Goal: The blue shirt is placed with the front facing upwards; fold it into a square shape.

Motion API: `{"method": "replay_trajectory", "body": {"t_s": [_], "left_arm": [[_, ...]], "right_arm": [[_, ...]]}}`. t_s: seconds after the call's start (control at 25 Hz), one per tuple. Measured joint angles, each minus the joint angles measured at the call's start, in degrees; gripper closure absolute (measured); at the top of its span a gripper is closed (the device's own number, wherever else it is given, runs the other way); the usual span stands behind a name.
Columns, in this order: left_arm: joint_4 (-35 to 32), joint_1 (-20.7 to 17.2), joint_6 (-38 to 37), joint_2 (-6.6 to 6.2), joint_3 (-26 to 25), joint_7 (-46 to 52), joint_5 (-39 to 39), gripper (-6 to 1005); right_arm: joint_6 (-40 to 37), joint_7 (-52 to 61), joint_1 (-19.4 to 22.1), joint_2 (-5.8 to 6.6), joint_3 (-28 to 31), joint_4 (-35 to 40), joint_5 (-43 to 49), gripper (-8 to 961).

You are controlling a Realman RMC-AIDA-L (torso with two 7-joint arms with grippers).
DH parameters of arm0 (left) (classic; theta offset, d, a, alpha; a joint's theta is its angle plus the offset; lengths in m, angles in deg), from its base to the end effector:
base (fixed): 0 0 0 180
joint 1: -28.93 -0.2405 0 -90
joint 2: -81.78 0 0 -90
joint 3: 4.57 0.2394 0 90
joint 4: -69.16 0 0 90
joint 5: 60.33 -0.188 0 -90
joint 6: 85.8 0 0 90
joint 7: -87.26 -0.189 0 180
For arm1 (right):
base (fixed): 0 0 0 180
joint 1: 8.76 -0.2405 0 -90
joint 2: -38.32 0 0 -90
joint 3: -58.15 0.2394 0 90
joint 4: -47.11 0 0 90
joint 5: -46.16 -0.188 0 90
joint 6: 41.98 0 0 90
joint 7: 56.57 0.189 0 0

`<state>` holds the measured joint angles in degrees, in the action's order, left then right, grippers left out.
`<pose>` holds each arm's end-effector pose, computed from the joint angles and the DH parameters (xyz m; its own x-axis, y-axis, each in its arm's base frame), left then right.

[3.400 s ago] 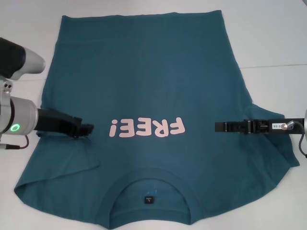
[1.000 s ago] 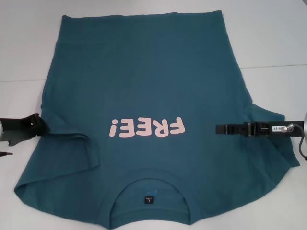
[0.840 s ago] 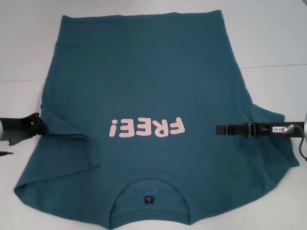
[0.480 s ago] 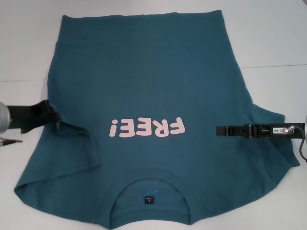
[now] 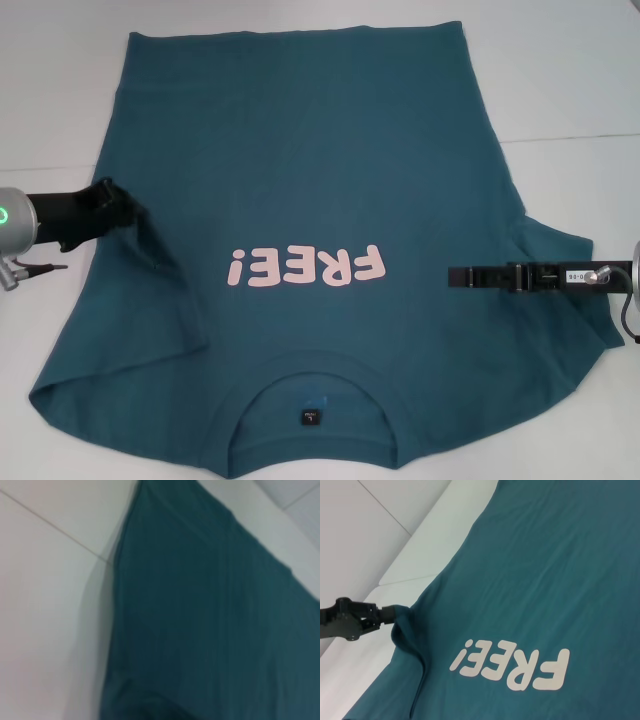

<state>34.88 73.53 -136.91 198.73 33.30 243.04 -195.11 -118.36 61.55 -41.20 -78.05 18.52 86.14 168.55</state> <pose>-0.2559 0.4432 -0.0051 -0.0407 0.7494 0.6609 0.9911 0.1144 -0.0687 0.2595 0.3594 -0.0139 0.4097 -0.7754 -0.4806 -0.9021 -0.4225 -0.0873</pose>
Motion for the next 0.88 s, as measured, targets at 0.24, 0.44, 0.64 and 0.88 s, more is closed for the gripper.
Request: {"method": "replay_trajectory", "body": {"t_s": [0.24, 0.44, 0.64, 0.88], "left_arm": [[2.3, -0.9, 0.8, -0.11, -0.1, -4.8, 8.6, 766], [1.4, -2.2, -3.7, -0.72, -0.1, -8.5, 11.0, 646], [-4.6, -6.5, -15.9, -1.40, -0.2, -18.7, 11.2, 517], [-15.7, -14.3, -32.6, 1.57, -0.3, -37.4, 11.4, 433]], "right_arm": [[0.1, -0.1, 0.0, 0.10, 0.0, -0.5, 0.1, 360], [0.2, -0.3, 0.0, 0.19, 0.0, -0.5, -0.1, 361], [0.2, -0.7, -0.1, 0.18, 0.0, -0.5, -0.3, 361], [0.2, -0.8, -0.5, 0.03, 0.1, -0.5, -0.7, 361]]}}
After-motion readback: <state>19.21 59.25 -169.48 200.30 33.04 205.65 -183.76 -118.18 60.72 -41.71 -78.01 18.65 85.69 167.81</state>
